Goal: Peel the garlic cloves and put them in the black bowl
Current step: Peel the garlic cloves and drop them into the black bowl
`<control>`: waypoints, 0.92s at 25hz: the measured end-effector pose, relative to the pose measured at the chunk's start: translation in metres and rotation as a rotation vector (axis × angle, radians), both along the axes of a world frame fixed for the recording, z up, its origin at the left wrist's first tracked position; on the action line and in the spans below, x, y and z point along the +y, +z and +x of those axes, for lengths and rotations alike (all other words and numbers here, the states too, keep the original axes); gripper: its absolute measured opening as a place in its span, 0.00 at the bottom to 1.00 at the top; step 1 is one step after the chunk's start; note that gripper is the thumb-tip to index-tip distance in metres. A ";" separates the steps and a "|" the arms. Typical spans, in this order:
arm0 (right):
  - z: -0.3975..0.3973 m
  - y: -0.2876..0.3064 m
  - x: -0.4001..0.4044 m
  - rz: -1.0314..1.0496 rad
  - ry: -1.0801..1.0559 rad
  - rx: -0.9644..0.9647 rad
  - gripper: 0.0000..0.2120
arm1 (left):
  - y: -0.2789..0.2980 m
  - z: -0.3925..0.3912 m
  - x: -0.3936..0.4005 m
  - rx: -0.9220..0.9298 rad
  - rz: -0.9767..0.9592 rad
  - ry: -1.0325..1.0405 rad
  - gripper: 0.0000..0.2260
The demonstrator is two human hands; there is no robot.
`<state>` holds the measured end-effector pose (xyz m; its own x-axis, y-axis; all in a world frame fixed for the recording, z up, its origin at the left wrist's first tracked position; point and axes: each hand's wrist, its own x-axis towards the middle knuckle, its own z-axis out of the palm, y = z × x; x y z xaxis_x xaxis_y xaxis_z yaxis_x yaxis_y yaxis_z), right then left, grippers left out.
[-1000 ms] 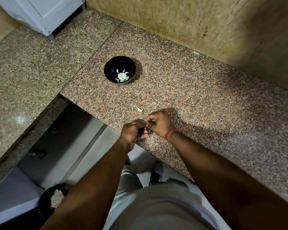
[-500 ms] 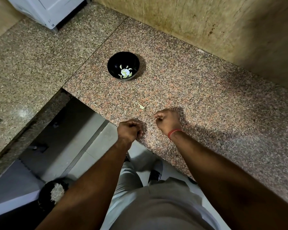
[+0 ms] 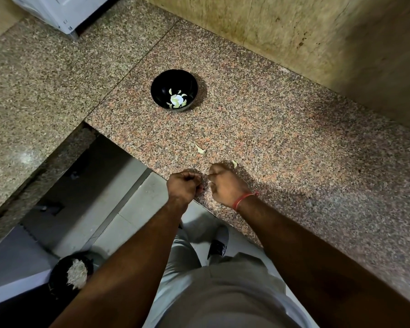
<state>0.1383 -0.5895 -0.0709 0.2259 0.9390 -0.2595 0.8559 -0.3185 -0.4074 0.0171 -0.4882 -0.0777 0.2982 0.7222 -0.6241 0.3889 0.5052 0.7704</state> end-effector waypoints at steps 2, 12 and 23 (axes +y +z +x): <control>0.000 0.002 -0.001 0.007 0.027 -0.025 0.16 | 0.000 0.000 -0.001 -0.009 -0.002 0.003 0.04; -0.014 -0.007 -0.022 0.115 -0.289 0.153 0.08 | -0.001 -0.008 -0.006 -0.045 0.015 -0.017 0.03; 0.002 0.001 -0.007 0.175 -0.430 0.201 0.13 | 0.003 -0.011 -0.013 -0.085 0.033 -0.005 0.04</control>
<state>0.1402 -0.5966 -0.0697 0.5631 0.8055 -0.1847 0.5618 -0.5370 -0.6293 0.0060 -0.5008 -0.0746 0.3529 0.7404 -0.5721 0.3240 0.4769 0.8171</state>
